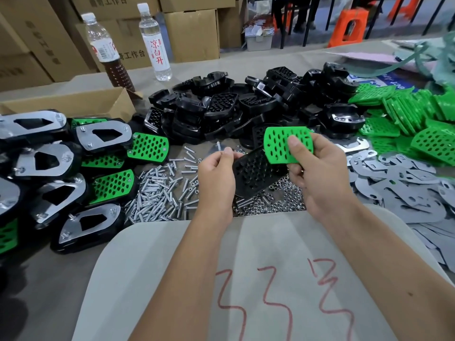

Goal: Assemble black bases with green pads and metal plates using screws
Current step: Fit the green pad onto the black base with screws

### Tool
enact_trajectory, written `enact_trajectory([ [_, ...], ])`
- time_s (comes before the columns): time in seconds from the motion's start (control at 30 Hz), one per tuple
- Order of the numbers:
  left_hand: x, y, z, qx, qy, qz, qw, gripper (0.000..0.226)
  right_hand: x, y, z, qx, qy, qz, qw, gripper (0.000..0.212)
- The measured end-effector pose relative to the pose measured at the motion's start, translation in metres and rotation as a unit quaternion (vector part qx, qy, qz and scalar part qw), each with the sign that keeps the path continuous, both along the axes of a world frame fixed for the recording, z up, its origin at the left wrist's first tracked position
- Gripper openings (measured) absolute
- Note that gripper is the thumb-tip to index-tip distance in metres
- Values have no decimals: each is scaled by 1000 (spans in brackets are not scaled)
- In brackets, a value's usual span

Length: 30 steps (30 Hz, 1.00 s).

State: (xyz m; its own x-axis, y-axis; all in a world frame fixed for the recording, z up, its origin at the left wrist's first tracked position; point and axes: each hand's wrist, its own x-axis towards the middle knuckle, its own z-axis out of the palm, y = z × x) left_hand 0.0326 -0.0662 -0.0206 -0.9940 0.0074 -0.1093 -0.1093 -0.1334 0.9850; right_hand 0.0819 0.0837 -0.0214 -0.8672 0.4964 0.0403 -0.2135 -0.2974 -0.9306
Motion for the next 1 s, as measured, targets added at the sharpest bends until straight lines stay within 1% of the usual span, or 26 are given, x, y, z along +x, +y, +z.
enact_trajectory([
  [0.07,0,-1,1,9,-12,2,1000,43,0,3,1,1,12,-7,1000,6],
  [0.2,0,0,5,21,-28,-2,999,49,1,1,3,58,15,13,998,3],
  [0.3,1,-1,8,18,-23,1,1000,49,2,-3,2,96,23,52,994,13],
  [0.37,0,-2,10,19,-19,6,1000,48,2,-4,2,111,22,64,992,17],
  [0.5,-4,-4,11,21,-19,7,1000,46,2,-4,1,93,13,66,993,19],
  [0.63,-5,-5,13,19,-19,2,1000,44,3,-8,4,92,19,74,993,13],
  [0.73,-6,-8,15,31,-21,-6,999,34,5,-9,7,72,28,86,993,16],
  [0.83,-6,-10,16,41,-18,-20,999,18,5,-8,10,-7,55,109,993,19],
  [0.87,-7,-11,16,40,-13,-23,999,12,5,-7,10,-12,58,109,992,19],
  [0.9,-8,-12,16,37,-7,-21,999,10,5,-6,10,4,53,101,993,18],
  [1.0,-9,-13,15,40,7,-19,999,25,4,-5,8,79,32,77,993,17],
])
